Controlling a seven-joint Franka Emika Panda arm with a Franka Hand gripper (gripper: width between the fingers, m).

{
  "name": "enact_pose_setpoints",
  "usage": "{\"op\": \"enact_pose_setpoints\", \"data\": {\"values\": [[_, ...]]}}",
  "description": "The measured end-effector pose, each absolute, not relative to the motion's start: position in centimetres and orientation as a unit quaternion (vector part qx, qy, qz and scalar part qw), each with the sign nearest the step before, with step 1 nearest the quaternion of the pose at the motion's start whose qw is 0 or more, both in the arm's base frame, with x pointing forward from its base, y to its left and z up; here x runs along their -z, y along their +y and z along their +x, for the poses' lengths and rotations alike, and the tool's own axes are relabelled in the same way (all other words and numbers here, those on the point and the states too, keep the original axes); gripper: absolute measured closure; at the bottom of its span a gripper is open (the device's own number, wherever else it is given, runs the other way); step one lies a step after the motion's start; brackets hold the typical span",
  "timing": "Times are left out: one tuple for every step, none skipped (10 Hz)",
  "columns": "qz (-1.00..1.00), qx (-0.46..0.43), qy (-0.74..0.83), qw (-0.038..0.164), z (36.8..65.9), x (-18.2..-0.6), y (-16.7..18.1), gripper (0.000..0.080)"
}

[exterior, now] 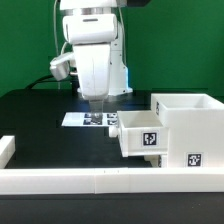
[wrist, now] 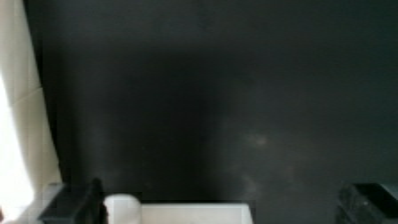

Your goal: Assemble drawer

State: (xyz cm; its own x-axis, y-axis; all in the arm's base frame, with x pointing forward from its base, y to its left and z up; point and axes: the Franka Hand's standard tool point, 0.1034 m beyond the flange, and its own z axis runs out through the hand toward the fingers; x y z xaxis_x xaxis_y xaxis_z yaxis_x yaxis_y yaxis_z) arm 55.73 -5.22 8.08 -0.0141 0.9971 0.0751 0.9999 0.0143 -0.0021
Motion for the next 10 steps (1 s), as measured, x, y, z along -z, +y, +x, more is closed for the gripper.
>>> {"op": "enact_pose_setpoints", "data": {"values": [[-0.702, 0.026, -0.711, 0.033, 55.9, -7.4, -5.1, 0.0150], [-0.703, 0.025, -0.709, 0.039, 55.7, -6.7, -4.8, 0.0150], [-0.704, 0.024, -0.708, 0.043, 55.6, -6.2, -4.3, 0.0150], [-0.704, 0.024, -0.708, 0.047, 55.6, -5.7, -3.8, 0.0150], [-0.706, 0.024, -0.707, 0.049, 55.7, -5.5, -3.8, 0.0150], [-0.706, 0.024, -0.707, 0.050, 55.7, -5.4, -3.7, 0.0150], [-0.705, 0.025, -0.707, 0.051, 55.9, -5.3, -3.5, 0.0150], [-0.707, 0.025, -0.705, 0.051, 56.0, -5.3, -3.1, 0.0150], [-0.712, 0.025, -0.700, 0.052, 56.0, -5.3, -2.7, 0.0150], [-0.711, 0.024, -0.701, 0.052, 55.9, -5.2, -2.9, 0.0150]]}}
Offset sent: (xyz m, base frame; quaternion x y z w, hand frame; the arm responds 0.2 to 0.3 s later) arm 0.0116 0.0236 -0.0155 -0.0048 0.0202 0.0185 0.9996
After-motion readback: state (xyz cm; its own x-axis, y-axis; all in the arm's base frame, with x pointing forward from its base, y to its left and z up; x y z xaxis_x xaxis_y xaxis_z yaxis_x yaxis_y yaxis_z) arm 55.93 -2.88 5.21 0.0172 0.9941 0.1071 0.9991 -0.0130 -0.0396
